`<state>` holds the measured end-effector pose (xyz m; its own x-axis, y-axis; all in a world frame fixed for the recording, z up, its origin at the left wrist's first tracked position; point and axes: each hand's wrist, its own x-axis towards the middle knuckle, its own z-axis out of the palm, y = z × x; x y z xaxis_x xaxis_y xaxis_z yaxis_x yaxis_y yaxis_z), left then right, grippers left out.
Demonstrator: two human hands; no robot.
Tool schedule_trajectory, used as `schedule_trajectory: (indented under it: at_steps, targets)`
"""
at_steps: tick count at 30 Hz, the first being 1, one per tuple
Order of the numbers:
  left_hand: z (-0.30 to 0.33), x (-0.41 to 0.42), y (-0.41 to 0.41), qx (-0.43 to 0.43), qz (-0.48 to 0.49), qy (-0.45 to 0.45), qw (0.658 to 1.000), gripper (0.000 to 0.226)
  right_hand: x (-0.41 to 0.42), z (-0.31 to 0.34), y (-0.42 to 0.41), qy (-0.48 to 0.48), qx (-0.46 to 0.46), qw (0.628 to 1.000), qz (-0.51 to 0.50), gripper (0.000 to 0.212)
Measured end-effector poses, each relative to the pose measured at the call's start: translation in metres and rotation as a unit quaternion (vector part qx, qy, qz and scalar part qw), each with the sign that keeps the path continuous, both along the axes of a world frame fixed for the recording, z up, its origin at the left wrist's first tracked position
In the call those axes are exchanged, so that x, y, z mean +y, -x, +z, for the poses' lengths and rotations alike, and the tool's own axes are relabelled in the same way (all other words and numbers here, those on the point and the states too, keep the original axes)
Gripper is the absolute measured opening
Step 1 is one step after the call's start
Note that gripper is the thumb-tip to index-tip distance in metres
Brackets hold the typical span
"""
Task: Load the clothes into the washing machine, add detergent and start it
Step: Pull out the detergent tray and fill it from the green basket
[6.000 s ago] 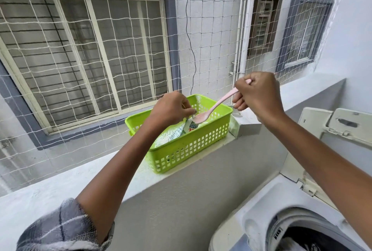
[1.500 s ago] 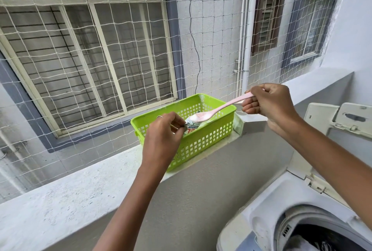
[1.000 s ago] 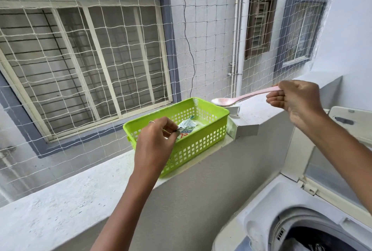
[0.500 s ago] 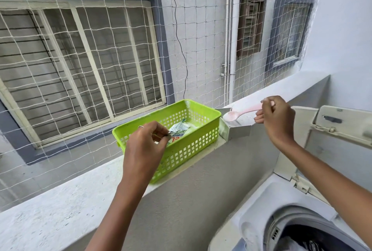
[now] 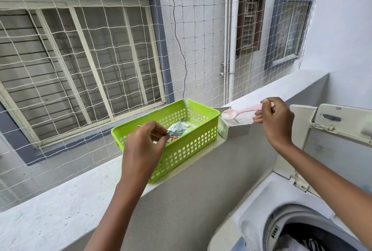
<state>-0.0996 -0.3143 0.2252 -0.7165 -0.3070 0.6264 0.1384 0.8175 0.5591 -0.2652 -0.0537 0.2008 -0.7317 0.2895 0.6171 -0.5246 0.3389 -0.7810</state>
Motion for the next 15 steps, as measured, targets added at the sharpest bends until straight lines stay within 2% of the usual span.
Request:
schedule_trajectory:
  at_steps: [3,5,7,11,15]
  targets:
    - [0.0,0.0,0.0,0.001,0.0,0.0,1.0,0.023,0.004,0.0,0.007,0.136,-0.098,0.986,0.003,0.019]
    - [0.0,0.0,0.0,0.0,0.0,0.001,1.0,0.023,0.007,0.001,0.011,0.251,-0.164,0.954,0.021,0.016]
    - [0.0,0.0,0.0,-0.002,0.001,-0.001,1.0,0.023,0.012,0.001,0.013,0.327,-0.21,0.921,0.031,0.017]
    - [0.0,0.0,0.0,-0.003,0.003,-0.003,1.0,0.022,0.018,0.011,0.011,0.38,-0.22,0.896,0.064,0.023]
    - [0.001,0.0,0.0,-0.004,0.003,-0.008,1.0,0.019,0.017,0.037,-0.004,0.353,-0.204,0.904,0.126,0.021]
